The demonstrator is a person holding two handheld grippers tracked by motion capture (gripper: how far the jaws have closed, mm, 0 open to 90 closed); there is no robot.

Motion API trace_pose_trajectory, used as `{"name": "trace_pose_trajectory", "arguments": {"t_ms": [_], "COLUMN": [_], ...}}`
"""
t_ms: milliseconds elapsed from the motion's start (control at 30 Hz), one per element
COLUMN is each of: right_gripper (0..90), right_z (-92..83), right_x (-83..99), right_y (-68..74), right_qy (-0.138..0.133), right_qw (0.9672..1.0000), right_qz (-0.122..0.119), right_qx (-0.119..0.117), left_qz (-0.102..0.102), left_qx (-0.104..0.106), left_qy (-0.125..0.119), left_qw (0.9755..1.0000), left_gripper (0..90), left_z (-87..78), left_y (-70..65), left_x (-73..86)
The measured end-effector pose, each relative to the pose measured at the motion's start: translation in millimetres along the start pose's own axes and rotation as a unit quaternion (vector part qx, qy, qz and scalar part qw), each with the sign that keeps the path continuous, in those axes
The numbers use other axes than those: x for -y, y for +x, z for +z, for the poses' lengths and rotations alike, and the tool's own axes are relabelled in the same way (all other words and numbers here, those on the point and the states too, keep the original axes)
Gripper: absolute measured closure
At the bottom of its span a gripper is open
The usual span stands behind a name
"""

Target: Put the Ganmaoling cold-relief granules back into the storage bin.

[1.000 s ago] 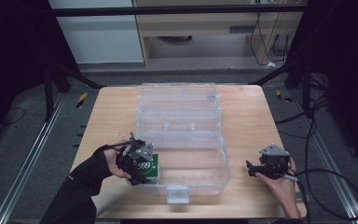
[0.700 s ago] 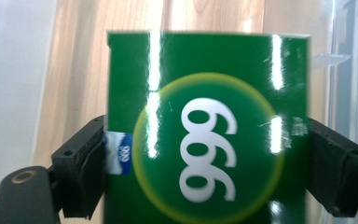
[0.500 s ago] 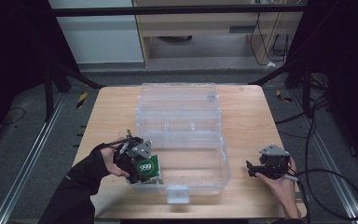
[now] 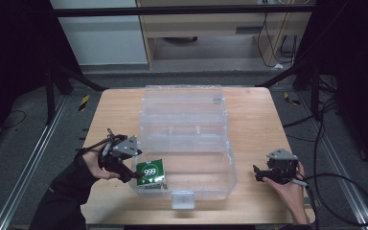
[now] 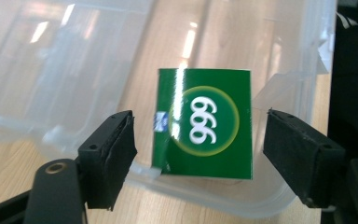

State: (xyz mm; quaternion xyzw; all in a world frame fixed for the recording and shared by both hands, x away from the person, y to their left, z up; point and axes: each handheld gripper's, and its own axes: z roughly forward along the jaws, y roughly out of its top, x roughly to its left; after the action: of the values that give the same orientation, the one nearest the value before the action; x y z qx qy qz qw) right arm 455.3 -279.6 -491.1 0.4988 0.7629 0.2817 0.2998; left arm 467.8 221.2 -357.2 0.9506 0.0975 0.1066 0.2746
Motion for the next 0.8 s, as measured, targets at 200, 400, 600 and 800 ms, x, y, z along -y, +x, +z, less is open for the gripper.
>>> {"name": "trace_pose_trajectory", "arguments": {"t_ms": [200,400,600,800], "right_gripper": [2.8,2.8,2.8,2.7], "right_z": [-1.0,-0.8,-0.9,-1.6], "right_x": [0.2,0.2,0.3,0.3], "right_y": [-0.5,-0.4,-0.5,-1.2], "right_qy": [-0.003,-0.003,-0.003,-0.003], "right_qw": [1.0000,1.0000,1.0000,1.0000], "right_qz": [0.000,0.001,0.001,0.000], "right_qx": [0.000,0.001,0.002,0.003], "left_qz": [-0.076,-0.130,-0.193,-0.240], "left_qx": [-0.032,-0.071,-0.106,-0.142], "left_qy": [-0.033,-0.051,-0.077,-0.072], "left_qw": [0.9960,0.9877,0.9725,0.9578], "left_gripper": [25.0,26.7,25.9,24.0], "left_z": [-9.0,-9.7,0.1,7.3], "left_y": [-1.8,-1.8,-1.2,5.9], "left_x": [33.1,61.3,92.6,109.2]}}
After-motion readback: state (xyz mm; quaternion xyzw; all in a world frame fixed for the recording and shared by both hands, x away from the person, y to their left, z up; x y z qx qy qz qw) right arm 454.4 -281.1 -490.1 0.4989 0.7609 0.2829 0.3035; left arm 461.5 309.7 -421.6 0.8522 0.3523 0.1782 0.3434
